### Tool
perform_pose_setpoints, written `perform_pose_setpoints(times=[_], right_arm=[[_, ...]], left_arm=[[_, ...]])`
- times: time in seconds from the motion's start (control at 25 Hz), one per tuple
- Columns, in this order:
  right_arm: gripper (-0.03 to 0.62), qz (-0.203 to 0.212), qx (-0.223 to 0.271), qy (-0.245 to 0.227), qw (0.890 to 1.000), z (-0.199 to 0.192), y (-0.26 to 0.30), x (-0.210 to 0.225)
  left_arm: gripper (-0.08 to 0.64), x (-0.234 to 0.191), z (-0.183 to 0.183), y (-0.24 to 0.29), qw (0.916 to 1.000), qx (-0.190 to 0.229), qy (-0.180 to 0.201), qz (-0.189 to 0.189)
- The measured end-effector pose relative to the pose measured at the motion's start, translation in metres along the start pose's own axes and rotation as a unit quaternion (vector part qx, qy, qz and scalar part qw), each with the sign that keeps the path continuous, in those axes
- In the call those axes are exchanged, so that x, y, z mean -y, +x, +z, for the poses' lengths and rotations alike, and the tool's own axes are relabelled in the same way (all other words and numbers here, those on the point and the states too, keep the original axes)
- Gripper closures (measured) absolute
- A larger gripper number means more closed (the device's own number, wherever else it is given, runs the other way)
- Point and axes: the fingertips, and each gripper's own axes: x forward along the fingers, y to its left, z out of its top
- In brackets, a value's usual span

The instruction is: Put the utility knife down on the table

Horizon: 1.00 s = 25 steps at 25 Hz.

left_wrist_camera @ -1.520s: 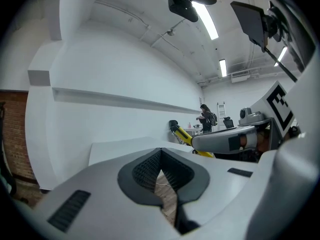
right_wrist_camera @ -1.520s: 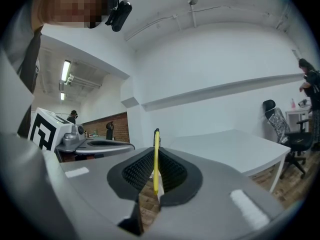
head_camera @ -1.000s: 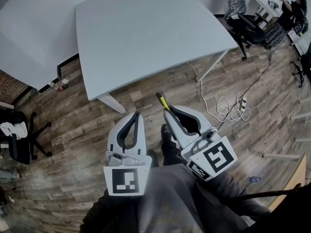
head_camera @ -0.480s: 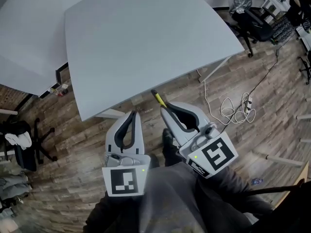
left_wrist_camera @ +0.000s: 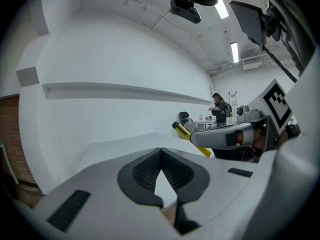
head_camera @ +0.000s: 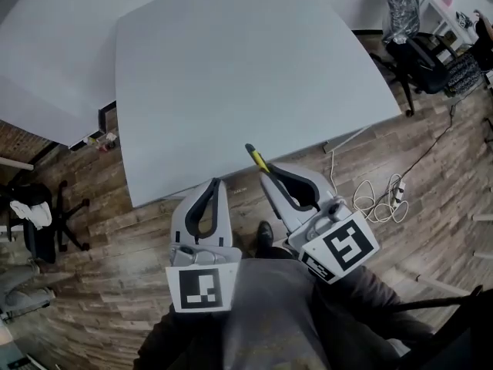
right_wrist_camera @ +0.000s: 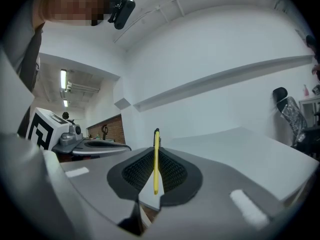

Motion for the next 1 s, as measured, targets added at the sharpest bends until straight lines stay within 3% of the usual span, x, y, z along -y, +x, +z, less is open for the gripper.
perform_pose_setpoints(times=[0.32, 1.0], right_arm=[[0.566, 0.018, -0.016, -0.002, 1.0, -0.004, 0.05, 0.013], [0.566, 0.031, -0.047, 0.005, 0.998, -0.001, 0.197, 0.065]], left_arm=[[0.558, -0.042, -0.009, 0.027, 0.9995, -0.007, -0.019, 0.024], [0.558, -0.148, -0.012, 0.136, 0.9985, -0.021, -0.044, 0.025]])
